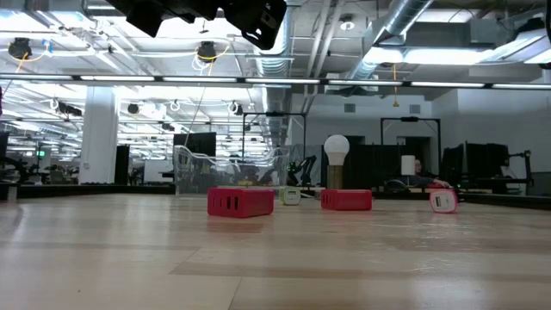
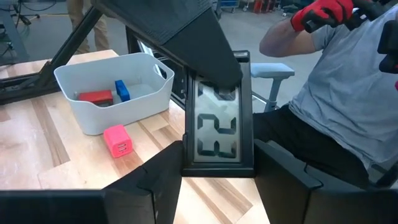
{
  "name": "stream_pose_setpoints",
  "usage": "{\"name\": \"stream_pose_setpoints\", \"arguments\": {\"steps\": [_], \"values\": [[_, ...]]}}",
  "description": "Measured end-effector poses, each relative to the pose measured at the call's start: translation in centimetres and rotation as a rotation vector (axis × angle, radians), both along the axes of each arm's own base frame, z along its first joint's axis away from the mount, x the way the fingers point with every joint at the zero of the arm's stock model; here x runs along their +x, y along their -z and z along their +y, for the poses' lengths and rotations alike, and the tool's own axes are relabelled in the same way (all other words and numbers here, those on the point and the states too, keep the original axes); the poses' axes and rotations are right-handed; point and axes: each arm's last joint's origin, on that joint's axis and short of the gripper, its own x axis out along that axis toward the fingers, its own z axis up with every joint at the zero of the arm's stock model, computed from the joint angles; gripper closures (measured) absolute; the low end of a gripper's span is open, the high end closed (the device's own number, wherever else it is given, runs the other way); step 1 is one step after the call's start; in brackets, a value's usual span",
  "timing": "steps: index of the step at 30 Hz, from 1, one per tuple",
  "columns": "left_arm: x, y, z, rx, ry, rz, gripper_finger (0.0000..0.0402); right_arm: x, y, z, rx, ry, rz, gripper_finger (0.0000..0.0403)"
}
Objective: Pick & Place Office items
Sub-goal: Put the black digital clock into the gray bin
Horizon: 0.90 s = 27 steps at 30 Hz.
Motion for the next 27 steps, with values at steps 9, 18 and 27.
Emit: {"name": "stream_pose_setpoints", "arguments": {"steps": [9, 18, 27], "values": [[0.0, 0.1, 0.5, 0.013, -0.022, 0.019, 0.0208, -1.1, 0.0, 1.6, -0.029, 0.008, -0.022, 0.0348], [0.1, 0.7, 3.6, 0.118, -0.256, 0.095, 0.0178, -3.7, 0.5, 4.2, -0.022, 0.078, 0.006, 0.0348], [-2.5, -3.5, 4.6, 0.232, -0.404, 0.001, 0.0174, -8.4, 2.7, 5.4, 0.158, 0.418, 0.196, 0.0348]]}}
